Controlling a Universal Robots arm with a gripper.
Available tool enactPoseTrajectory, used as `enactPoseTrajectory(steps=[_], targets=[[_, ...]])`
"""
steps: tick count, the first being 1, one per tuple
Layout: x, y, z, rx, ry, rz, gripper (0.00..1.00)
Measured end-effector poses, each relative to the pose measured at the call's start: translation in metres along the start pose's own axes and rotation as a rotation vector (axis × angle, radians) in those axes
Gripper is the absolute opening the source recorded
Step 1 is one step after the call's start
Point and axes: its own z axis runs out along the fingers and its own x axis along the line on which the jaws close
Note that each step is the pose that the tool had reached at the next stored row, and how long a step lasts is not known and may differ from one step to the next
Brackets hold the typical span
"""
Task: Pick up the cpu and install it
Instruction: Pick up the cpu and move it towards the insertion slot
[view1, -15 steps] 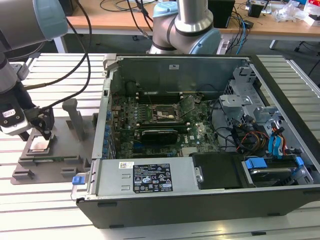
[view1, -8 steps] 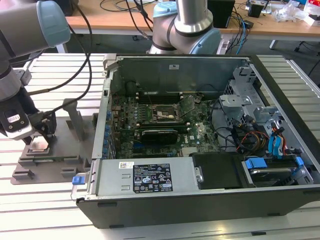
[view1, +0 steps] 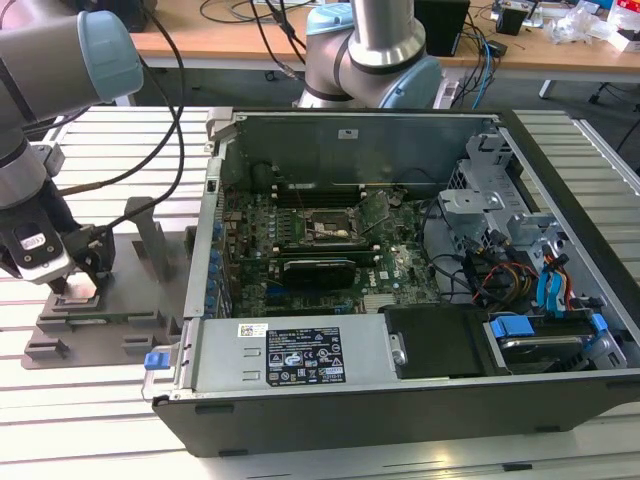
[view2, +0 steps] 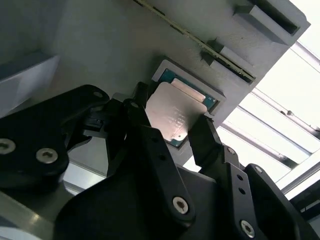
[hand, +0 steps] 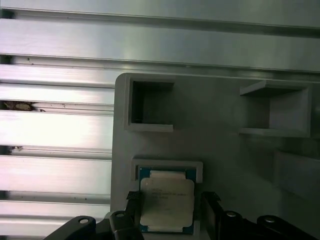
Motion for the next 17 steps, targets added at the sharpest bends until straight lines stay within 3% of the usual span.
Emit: enactPoseTrajectory(steps=[7,9,10,17], targets=[[0.0,0.0001,0.0025,-0.0002,-0.0007,0.0,0.6],[0.0,0.0002,0.003,-0.0007,-0.001,0.0,0.61],[0.0,0.0001,0.0028,-0.0005,-0.0009,0.0,0.68],[0.0002,0.0001,0.006,-0.0001,-0.0001,0.0,0.68]])
